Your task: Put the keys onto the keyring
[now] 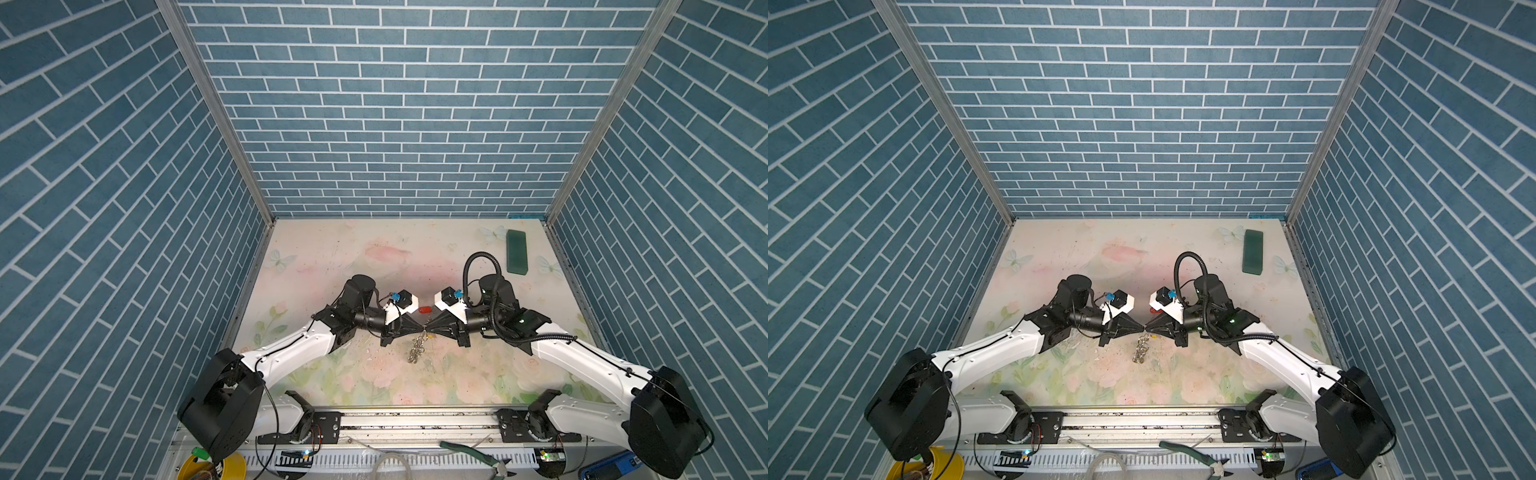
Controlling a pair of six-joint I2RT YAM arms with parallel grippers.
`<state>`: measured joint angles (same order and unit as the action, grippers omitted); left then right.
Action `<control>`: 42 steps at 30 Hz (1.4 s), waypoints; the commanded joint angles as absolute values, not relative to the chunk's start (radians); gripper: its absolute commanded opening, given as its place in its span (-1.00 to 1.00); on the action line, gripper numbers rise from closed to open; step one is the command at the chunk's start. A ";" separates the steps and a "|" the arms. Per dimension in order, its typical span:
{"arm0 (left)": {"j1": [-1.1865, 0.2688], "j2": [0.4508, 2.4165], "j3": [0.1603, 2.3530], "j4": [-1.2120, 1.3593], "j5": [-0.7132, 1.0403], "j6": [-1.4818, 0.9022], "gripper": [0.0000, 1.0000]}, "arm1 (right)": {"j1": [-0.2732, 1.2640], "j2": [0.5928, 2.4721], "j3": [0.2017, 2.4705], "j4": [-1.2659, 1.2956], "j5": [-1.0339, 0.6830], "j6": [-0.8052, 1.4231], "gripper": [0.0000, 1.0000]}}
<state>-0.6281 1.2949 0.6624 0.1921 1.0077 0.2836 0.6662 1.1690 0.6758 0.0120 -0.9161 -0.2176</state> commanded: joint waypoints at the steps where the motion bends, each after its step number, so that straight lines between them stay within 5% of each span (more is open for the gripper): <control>1: -0.631 1.276 0.658 0.218 1.000 0.286 -1.00 | 0.677 1.181 0.712 -0.031 -0.920 -0.279 -0.89; 7: -0.630 1.261 0.639 0.254 0.982 0.280 -0.94 | 0.674 1.164 0.701 0.017 -0.893 -0.234 -1.00; 12: -0.576 1.233 0.547 0.447 0.973 0.191 -0.53 | 0.623 1.113 0.581 0.324 -0.913 -0.057 -1.00; 16: -0.544 1.226 0.483 0.648 0.971 0.103 -0.38 | 0.604 1.101 0.493 0.556 -0.926 0.045 -1.00; 27: -0.543 1.272 0.454 0.846 1.002 0.027 -0.45 | 0.603 1.210 0.409 0.987 -0.966 0.233 -1.00; 42: -0.543 1.342 0.468 0.983 1.065 -0.093 -0.75 | 0.647 1.319 0.435 1.109 -0.989 0.291 -1.00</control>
